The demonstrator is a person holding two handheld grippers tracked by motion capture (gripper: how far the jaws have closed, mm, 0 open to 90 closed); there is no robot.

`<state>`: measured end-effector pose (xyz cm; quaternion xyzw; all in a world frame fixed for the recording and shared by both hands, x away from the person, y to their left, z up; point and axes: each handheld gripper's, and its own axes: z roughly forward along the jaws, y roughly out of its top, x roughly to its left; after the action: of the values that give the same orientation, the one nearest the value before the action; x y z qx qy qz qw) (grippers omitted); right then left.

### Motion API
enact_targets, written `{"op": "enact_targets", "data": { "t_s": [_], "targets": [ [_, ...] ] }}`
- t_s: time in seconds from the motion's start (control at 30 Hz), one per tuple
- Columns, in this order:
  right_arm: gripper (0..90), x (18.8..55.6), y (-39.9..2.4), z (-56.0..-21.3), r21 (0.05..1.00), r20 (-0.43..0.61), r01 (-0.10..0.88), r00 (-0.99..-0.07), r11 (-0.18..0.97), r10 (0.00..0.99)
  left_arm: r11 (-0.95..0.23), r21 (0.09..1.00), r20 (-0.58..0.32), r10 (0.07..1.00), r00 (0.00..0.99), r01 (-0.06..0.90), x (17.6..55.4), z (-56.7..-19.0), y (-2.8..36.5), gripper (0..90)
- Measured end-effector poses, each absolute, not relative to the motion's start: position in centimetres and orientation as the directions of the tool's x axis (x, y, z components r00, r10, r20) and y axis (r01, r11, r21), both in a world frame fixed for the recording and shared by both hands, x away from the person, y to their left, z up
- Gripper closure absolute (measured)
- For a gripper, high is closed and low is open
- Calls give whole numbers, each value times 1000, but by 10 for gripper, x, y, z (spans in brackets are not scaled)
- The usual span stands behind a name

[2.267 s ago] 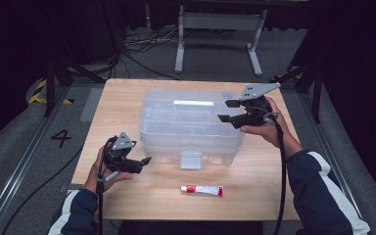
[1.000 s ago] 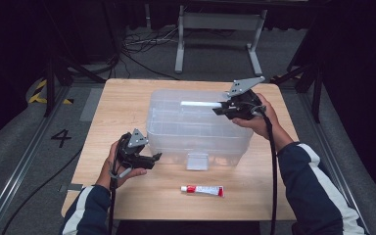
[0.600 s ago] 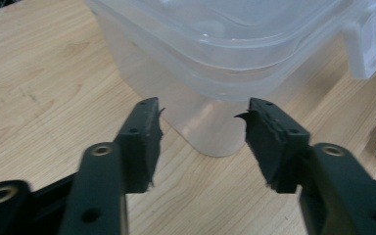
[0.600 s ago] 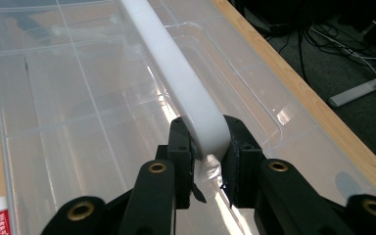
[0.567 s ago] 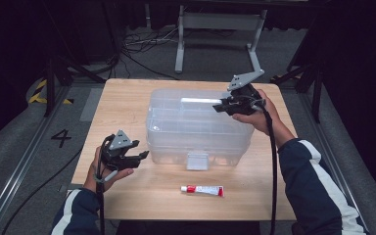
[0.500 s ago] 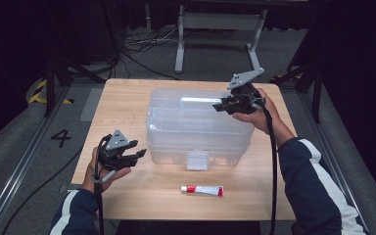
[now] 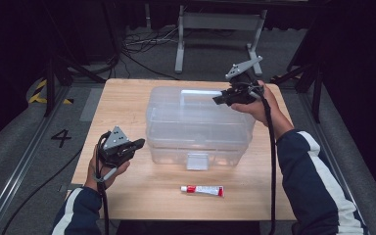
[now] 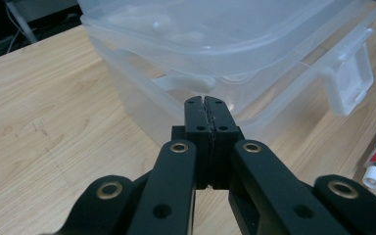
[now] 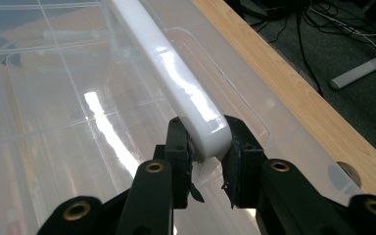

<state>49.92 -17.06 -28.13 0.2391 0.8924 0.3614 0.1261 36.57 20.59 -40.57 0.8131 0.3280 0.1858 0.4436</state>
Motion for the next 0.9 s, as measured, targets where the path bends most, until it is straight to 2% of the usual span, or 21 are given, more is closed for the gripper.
{"op": "enact_targets", "data": {
  "t_s": [0.37, 0.6, 0.67, 0.9],
  "targets": [
    [742, 501, -169, -279, 698, -60, 344, -846, 628, 530, -380, 852, 17, 707, 707, 360, 371, -406, 193, 898],
    [725, 495, -165, -280, 689, -116, 320, -837, 650, 534, -372, 855, 13, 710, 704, 360, 372, -406, 194, 898],
    [670, 492, -163, -278, 689, -147, 310, -825, 655, 546, -376, 853, 14, 711, 703, 363, 372, -406, 194, 898],
    [620, 477, -171, -268, 710, -213, 248, -816, 659, 537, -382, 849, 16, 709, 705, 365, 372, -406, 194, 898]
  ]
}}
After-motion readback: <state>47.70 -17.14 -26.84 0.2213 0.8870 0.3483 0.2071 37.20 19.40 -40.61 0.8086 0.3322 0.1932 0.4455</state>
